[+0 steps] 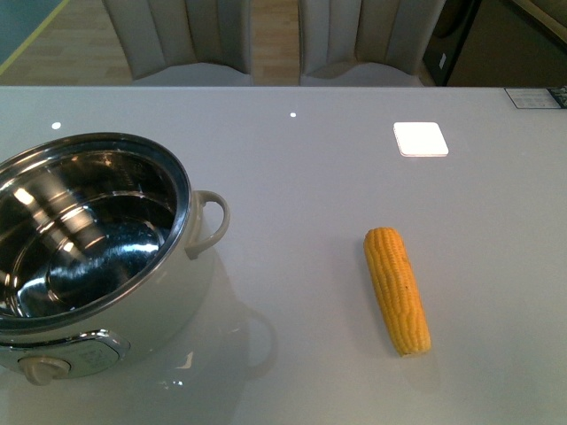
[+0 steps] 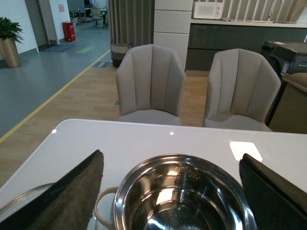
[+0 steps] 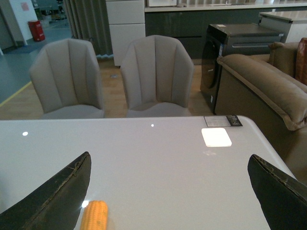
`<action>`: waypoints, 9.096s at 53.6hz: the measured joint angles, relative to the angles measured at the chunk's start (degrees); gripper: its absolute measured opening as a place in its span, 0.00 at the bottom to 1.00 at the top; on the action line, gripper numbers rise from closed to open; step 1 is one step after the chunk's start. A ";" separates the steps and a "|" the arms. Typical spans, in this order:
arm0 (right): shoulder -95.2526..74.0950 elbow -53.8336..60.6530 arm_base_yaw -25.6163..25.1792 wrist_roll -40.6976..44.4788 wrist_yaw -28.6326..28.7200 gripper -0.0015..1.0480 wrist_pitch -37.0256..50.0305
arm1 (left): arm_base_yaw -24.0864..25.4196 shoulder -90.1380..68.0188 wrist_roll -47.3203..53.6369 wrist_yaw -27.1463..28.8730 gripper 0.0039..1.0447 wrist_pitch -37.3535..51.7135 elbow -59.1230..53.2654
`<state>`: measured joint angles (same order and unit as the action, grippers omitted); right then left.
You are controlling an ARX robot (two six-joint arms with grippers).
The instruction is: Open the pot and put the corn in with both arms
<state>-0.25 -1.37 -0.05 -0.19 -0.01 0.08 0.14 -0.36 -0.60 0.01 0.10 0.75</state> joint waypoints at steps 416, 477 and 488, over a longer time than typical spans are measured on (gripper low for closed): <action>-17.09 0.35 0.24 -0.15 -0.07 0.02 17.31 | 0.00 0.04 0.15 0.00 0.93 -0.02 -0.02; -0.13 0.33 0.24 -0.09 -0.04 0.56 0.00 | 0.00 0.04 0.15 0.02 0.93 -0.02 -0.02; -0.13 0.33 0.24 -0.11 -0.04 0.93 0.00 | 0.00 0.04 0.15 0.00 0.93 -0.02 -0.02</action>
<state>-0.38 -1.04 0.19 -0.30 -0.05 0.08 0.14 -0.32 -0.45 0.01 0.08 0.73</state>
